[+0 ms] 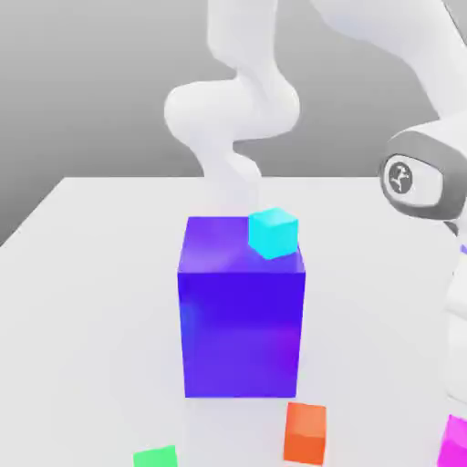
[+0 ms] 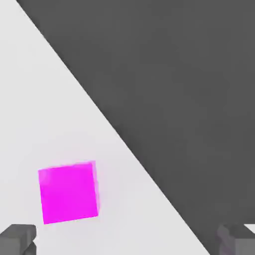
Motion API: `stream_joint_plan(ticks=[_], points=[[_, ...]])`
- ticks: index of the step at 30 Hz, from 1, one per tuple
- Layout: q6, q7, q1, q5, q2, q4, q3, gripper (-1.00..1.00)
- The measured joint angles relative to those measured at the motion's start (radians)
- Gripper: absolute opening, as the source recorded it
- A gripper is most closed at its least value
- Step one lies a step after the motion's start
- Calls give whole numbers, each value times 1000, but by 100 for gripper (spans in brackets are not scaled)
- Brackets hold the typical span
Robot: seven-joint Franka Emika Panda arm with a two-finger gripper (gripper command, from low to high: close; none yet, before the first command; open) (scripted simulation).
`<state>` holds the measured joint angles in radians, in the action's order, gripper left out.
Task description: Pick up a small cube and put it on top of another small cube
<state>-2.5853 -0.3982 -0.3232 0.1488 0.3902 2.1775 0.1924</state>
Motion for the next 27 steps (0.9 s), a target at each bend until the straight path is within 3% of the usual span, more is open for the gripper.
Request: stream_joint_plan(ticks=[4, 5, 12, 16, 27], points=[[-87, -12, -34, 42, 146, -29, -24, 0], [-112, -17, -43, 50, 179, -37, -34, -100], [-116, -18, -45, 52, 186, -38, -35, -100], [-27, 8, -19, 13, 68, -10, -6, -100], [34, -41, 258, -140, -89, 80, -219, -100]])
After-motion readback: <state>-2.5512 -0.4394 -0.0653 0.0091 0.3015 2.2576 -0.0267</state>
